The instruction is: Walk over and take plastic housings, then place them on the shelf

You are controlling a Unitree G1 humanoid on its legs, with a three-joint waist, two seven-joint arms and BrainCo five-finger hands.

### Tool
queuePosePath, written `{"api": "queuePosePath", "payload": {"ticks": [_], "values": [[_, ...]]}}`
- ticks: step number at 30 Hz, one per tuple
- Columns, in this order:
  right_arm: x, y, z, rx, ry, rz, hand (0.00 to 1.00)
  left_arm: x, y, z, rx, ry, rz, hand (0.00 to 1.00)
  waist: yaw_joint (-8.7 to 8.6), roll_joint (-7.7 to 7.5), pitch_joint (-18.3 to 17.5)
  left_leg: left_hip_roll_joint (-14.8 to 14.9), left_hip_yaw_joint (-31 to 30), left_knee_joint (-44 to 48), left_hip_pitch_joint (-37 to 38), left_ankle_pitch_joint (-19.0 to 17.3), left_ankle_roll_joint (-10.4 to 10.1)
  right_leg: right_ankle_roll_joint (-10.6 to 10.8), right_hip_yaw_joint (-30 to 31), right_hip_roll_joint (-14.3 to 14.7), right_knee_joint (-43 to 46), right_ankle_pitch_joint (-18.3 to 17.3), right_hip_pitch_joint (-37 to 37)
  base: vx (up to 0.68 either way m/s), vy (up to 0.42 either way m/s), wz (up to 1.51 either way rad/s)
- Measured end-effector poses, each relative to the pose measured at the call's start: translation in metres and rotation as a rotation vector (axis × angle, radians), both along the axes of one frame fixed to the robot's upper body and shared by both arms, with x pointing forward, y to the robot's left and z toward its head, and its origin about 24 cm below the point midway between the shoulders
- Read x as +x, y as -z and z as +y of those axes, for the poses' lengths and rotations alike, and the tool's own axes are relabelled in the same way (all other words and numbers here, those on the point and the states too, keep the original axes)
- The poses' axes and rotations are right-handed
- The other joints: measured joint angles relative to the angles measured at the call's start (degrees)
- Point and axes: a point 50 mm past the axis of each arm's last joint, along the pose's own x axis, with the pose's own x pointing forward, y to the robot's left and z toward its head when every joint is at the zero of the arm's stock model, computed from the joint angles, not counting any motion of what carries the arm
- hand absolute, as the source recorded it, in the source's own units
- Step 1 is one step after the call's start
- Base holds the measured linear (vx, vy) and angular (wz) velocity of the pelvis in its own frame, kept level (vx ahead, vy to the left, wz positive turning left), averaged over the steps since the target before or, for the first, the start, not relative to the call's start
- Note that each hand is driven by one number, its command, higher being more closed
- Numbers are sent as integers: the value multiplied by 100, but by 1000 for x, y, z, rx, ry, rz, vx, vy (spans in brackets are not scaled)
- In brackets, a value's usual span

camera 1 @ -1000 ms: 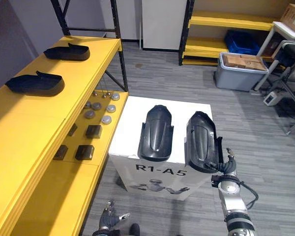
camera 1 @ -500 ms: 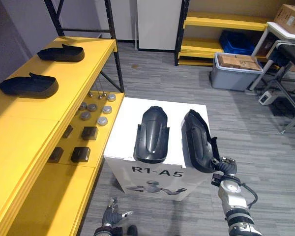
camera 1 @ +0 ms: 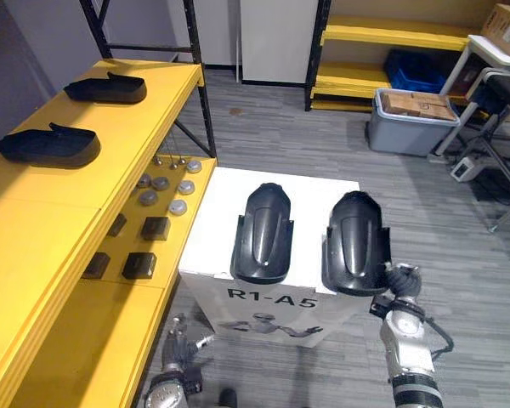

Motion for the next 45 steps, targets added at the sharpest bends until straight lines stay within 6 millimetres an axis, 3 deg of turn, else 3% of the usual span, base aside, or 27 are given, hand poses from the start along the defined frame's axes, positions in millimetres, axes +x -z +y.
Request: {"api": "queuePosePath", "payload": {"ticks": [5, 9, 12, 18, 23, 28, 36, 37, 45], "values": [[-5, -24, 1, -60, 34, -97, 100, 12, -42, 1, -26, -66, -221, 0, -1, 2, -1, -13, -2, 0, 7, 0, 0, 1, -3, -9, 9, 0, -4, 0, 0, 0], [-2, -41, 17, -120, -10, -161, 100, 21, -77, -5, -19, -59, -392, 0, -11, 6, -4, -10, 9, 0, 53, -1, 0, 2, 0, -7, 24, -1, -6, 0, 0, 0], [2, -54, 34, -174, -78, -209, 100, 32, -97, -21, -57, 3, -504, 0, -2, 9, -12, -16, 8, 1, 67, 0, 1, 3, 0, -13, 38, -1, 2, 0, 0, 0], [8, -71, 78, -205, -280, -306, 100, 55, -121, -62, -178, 173, -617, 0, -6, 16, -29, -21, 23, 1, 128, 4, 6, 3, 8, -19, 90, -1, 29, 0, 0, 0], [9, -77, 113, -218, -449, -351, 100, 71, -125, -87, -235, 286, -628, 0, -28, 37, -160, -20, 41, 1, 142, 7, 10, 3, 22, -18, 95, 0, 31, 0, 0, 0], [10, -88, 144, -233, -602, -416, 100, 79, -113, -98, -323, 310, -557, 0, -127, 73, -266, -10, 153, 1, 153, 12, 16, 1, 160, -8, 126, 3, -30, -16, 12, -9], [6, -86, 153, -306, -665, -409, 100, 86, -105, -103, -407, 300, -495, 0, -151, 91, -360, -3, 211, 0, 155, 22, 29, -2, 202, -8, 175, 6, -90, -13, 6, -5], [5, -85, 156, -314, -685, -409, 100, 86, -102, -102, -419, 304, -476, 100, -157, 97, -408, -1, 215, 0, 155, 22, 29, -3, 207, -5, 175, 7, -93, 0, 0, 0], [1, -80, 163, -349, -755, -414, 100, 86, -96, -95, -474, 269, -435, 100, -168, 112, -546, 3, 264, 0, 153, 29, 37, -23, 274, 3, 175, 22, -127, -5, 4, -2]]}}
